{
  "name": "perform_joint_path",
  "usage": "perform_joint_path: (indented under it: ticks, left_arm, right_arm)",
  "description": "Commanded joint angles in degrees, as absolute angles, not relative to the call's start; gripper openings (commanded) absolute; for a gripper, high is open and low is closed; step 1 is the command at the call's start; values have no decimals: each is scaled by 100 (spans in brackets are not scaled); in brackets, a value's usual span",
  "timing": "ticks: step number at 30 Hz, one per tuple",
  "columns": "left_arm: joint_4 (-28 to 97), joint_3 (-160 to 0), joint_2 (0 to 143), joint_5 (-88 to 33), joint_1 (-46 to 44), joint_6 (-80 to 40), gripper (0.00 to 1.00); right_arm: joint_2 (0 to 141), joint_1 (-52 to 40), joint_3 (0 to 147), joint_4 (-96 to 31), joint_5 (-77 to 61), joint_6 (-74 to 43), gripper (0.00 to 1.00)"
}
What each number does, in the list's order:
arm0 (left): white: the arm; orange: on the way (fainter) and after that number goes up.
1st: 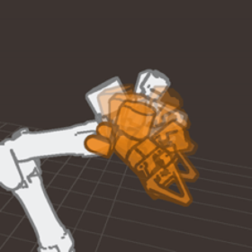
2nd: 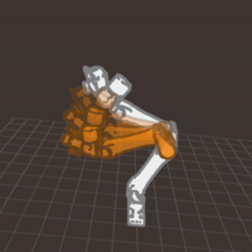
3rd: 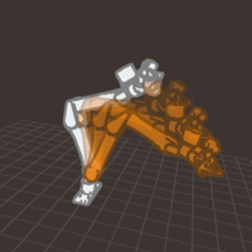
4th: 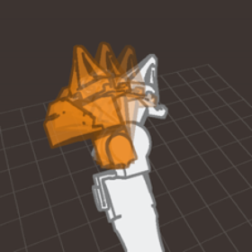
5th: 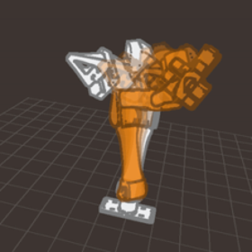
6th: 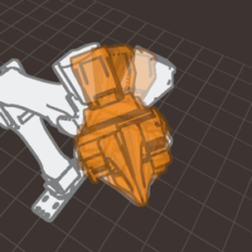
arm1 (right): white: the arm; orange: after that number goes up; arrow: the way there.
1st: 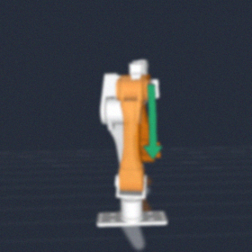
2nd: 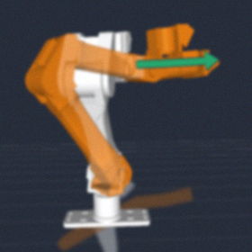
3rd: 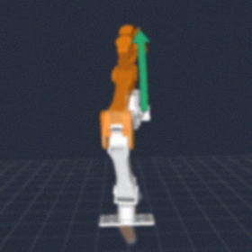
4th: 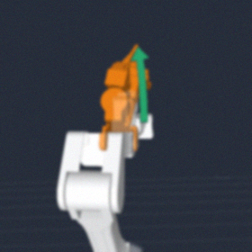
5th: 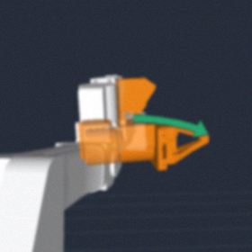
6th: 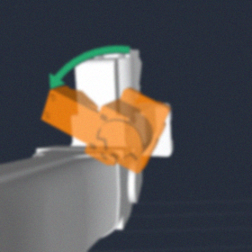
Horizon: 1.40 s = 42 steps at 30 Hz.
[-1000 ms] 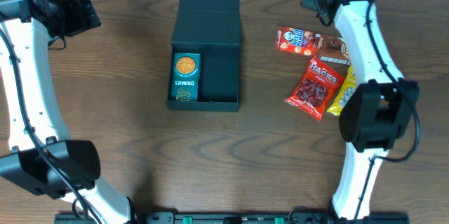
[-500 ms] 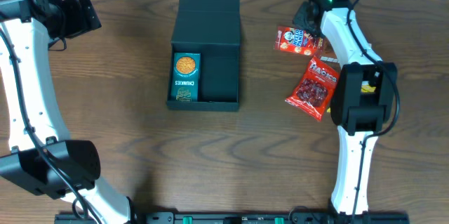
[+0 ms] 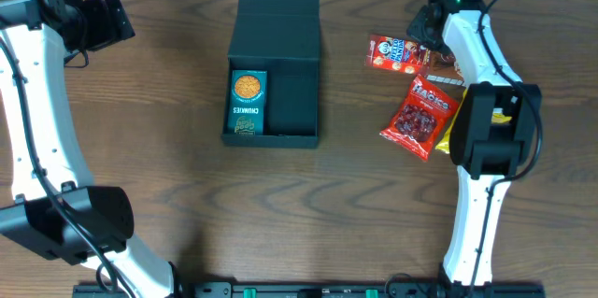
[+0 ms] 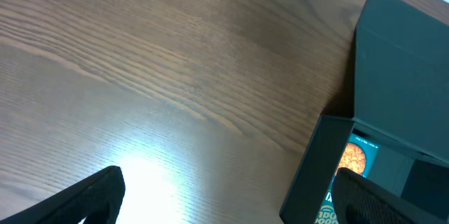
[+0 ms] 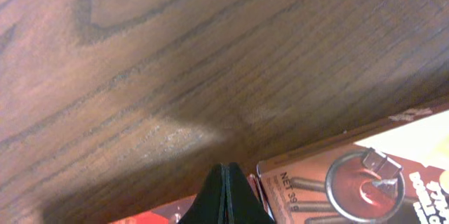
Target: Pack container
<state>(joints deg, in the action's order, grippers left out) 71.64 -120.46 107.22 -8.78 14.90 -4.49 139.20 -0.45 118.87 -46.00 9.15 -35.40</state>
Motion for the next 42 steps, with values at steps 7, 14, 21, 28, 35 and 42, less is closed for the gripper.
perform_joint_path:
  ticks: [7,14,21,28,35,42]
  left_arm:
    - [7181,-12011,10768,-860,1498,-491,95]
    - [7185,-12011,10768,-860,1498,-491,95]
    - [7225,-12011,10768,-860,1498,-491,95]
    - [7275,-12011,10768,-860,1498,-491,95]
    - [7290,-12011,10768,-860,1498,-489,95]
    - [7286,-12011,10768,-860,1498,-491,95]
  right_arm:
    - [13889,-91,11869,-5210,548,-3326,2]
    - [13889,-303,11869,-5684,56,-2965,2]
    - [13889,-725,11869,-5920,58,-2545,2]
    - [13889,-1146,11872,-6132,73,-2311,2]
    - [13887,-882,12160,-6108,515,-2381,1]
    - [13887,-86,12792,-5833,517,-2998,2]
